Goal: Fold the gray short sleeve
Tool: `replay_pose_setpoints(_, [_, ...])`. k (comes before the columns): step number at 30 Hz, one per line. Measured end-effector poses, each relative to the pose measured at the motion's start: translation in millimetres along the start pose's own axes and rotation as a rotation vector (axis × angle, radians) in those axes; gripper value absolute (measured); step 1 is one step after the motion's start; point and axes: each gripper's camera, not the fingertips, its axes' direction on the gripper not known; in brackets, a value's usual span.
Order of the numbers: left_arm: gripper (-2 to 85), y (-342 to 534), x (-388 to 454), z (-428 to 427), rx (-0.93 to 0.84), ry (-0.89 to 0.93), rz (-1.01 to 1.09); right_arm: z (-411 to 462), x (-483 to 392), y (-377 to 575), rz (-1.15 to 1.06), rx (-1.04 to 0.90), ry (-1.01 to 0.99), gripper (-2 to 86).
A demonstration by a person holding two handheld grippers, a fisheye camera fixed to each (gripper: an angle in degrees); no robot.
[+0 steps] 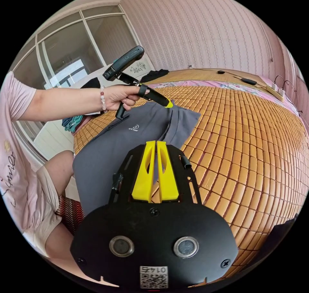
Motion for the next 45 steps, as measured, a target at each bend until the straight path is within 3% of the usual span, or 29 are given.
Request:
replay_pose_setpoints(5, [3.6, 20.8, -23.4, -0.5, -0.024, 0.003, -0.021, 10.1, 8.3, -0.9, 0.038, -0.041, -0.010, 0.3])
replay_pose_setpoints(14, [2.8, 44.3, -40.8, -33.4, 0.064, 0.081, 0.029, 24.0, 6.7, -4.8, 0.019, -0.125, 0.000, 0.8])
replay_pose_setpoints(22, [3.7, 208.6, -220.7, -137.4, 0.201, 0.013, -0.102, 1.7, 3.8, -0.7, 0.027, -0.132, 0.084, 2.7])
replay_pose_setpoints(28, [5.5, 301.0, -354.2, -173.6, 0.244, 0.064, -0.270, -1.2, 12.1, -38.8, 0.185, -0.103, 0.028, 4.2])
replay_pose_setpoints(38, [8.4, 296.0, -445.6, -158.7, 0.262, 0.169, -0.345, 83.9, 46.4, -152.8, -0.019, -0.247, 0.355, 9.0])
replay_pose_setpoints(45, [8.4, 287.8, -446.1, -162.3, 0.160, 0.154, -0.222, 115.3, 72.5, -168.3, 0.040, -0.319, 0.213, 5.7])
